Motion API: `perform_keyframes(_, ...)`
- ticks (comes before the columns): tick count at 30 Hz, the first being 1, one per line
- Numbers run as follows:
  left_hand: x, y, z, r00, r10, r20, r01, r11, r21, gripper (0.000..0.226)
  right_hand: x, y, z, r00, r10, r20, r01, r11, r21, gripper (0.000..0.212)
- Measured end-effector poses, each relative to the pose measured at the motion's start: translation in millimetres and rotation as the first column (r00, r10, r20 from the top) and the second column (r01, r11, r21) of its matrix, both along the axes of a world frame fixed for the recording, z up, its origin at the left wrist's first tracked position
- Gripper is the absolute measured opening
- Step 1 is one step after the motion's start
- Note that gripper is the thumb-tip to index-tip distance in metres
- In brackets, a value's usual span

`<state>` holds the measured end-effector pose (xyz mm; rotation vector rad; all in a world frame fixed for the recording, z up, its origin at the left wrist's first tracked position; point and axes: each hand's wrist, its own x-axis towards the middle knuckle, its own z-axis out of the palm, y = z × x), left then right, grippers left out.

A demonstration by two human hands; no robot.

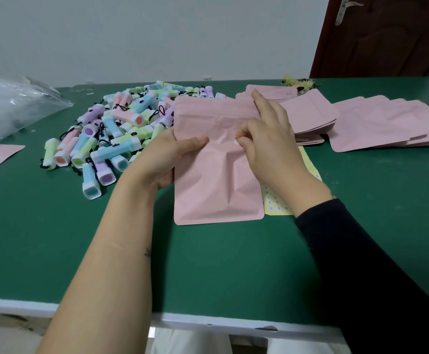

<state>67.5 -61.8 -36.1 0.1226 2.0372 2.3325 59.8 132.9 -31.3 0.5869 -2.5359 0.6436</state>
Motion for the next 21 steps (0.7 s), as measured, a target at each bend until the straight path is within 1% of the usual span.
perform_keyframes(3,-0.1,0.3,0.2,1.000,0.003,-0.004,-0.003,1.000,-0.008,0.017,-0.5,0.4,0.7,1.000,-0.012,-0.021,0.012,1.000,0.003,0.013)
perform_keyframes(7,-1.1,1.1,1.2,1.000,0.014,-0.014,-0.014,1.000,-0.010,0.016,-1.4,1.3,0.4,0.998,-0.020,-0.052,0.018,0.999,-0.037,0.011)
perform_keyframes(10,-0.9,1.2,0.9,1.000,0.003,-0.021,-0.003,1.000,-0.007,0.015,-1.9,0.8,-2.5,0.999,-0.018,-0.049,0.012,0.995,-0.104,0.008)
perform_keyframes(13,-0.5,0.8,0.9,0.999,-0.013,-0.032,0.014,1.000,0.018,0.016,-2.3,0.3,-4.6,0.999,-0.011,-0.033,0.004,0.979,-0.204,0.006)
perform_keyframes(16,-0.1,0.5,1.0,0.999,-0.020,-0.032,0.021,0.999,0.026,0.016,-3.3,0.6,-7.0,1.000,-0.018,-0.004,0.017,0.973,-0.232,0.021)
perform_keyframes(18,-0.4,0.6,0.9,0.999,-0.019,-0.027,0.020,0.999,0.034,0.016,-2.5,0.1,-6.5,1.000,-0.008,0.007,0.010,0.956,-0.293,0.040)
perform_keyframes(19,-0.5,0.8,0.8,0.999,-0.020,-0.026,0.021,0.999,0.046,0.017,-2.5,-0.6,-6.8,0.999,0.019,0.047,0.000,0.922,-0.387,0.052)
perform_keyframes(20,-0.7,0.8,0.8,0.999,-0.022,-0.025,0.023,0.998,0.062,0.018,-2.3,-0.9,-6.6,0.990,0.069,0.127,0.006,0.856,-0.517,0.062)
perform_keyframes(21,-1.0,0.7,0.8,0.999,-0.022,-0.023,0.024,0.997,0.077,0.019,-1.4,-1.1,-5.2,0.963,0.141,0.229,0.043,0.760,-0.648,0.067)
